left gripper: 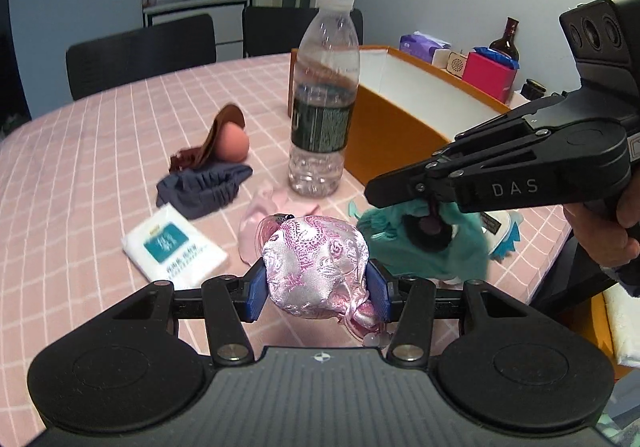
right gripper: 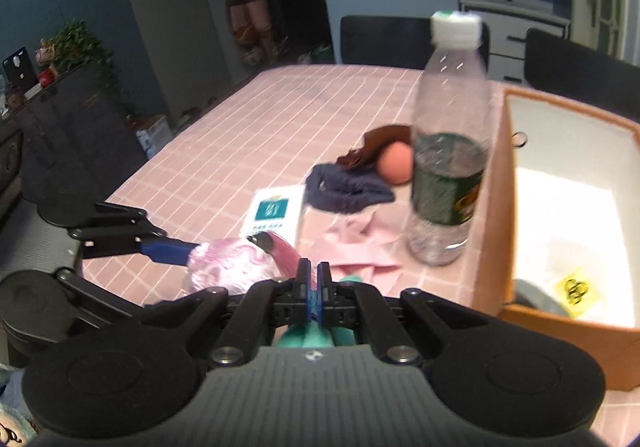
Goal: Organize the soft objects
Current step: 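Lift the pink pouch with the left tool while the right tool lifts the teal pouch toward the box, then carry the pink pouch with the left tool while the right tool carries the teal plush over the box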
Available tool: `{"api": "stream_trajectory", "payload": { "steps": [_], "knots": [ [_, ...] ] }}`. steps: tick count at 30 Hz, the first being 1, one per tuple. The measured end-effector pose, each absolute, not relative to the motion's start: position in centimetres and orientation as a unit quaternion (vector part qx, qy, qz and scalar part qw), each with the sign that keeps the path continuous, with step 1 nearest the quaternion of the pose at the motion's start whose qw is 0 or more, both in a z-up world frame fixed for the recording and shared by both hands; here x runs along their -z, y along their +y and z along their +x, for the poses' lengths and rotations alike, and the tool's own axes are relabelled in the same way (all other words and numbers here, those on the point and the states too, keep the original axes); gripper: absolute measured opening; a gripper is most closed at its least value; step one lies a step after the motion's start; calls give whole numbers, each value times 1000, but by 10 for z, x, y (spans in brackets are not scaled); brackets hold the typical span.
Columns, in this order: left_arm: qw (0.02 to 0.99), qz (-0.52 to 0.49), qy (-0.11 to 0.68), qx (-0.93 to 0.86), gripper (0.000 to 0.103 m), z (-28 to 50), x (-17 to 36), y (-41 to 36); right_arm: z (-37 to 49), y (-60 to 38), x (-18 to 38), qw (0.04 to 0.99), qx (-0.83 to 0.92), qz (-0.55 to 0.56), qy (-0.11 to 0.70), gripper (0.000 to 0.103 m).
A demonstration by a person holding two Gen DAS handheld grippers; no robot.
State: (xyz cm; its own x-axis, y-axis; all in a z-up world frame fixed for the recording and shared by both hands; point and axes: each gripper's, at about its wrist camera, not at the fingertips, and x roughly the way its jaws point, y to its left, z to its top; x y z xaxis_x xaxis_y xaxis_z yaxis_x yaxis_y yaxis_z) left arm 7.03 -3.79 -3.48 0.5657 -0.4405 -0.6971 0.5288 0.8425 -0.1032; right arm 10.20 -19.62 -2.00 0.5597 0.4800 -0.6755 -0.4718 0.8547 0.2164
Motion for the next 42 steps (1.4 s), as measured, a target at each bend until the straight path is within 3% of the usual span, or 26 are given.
{"api": "stream_trajectory", "payload": {
  "steps": [3,5,7,9,11,13,15,19,30,35,40,42],
  "knots": [
    [876,36,391,279,58,68,46,-38,102,-189,27,876,-274,2,398,0],
    [877,31,395,274,58,67,53,-38,103,-190,34,874,-272,7,402,8],
    [878,25,395,268,58,66,57,-36,104,-195,39,872,-267,24,409,22],
    [876,16,402,265,58,68,60,-33,102,-202,42,876,-256,35,409,26],
    [879,17,400,259,58,67,61,-30,98,-210,45,882,-235,39,408,45],
    [882,20,396,252,58,67,60,-27,90,-215,52,886,-214,33,409,56],
    [883,20,398,250,58,68,61,-25,81,-219,64,888,-195,30,414,58],
    [877,24,406,255,58,70,68,-27,75,-221,94,883,-182,46,431,77],
    [865,36,434,249,58,69,94,-31,79,-219,118,884,-200,88,414,75],
    [867,40,434,243,58,69,96,-33,82,-228,117,879,-189,127,419,54],
    [868,41,435,237,58,70,98,-32,80,-251,113,856,-206,226,416,48],
    [868,43,434,236,58,70,98,-33,80,-256,117,832,-227,274,427,36]
  ]
}}
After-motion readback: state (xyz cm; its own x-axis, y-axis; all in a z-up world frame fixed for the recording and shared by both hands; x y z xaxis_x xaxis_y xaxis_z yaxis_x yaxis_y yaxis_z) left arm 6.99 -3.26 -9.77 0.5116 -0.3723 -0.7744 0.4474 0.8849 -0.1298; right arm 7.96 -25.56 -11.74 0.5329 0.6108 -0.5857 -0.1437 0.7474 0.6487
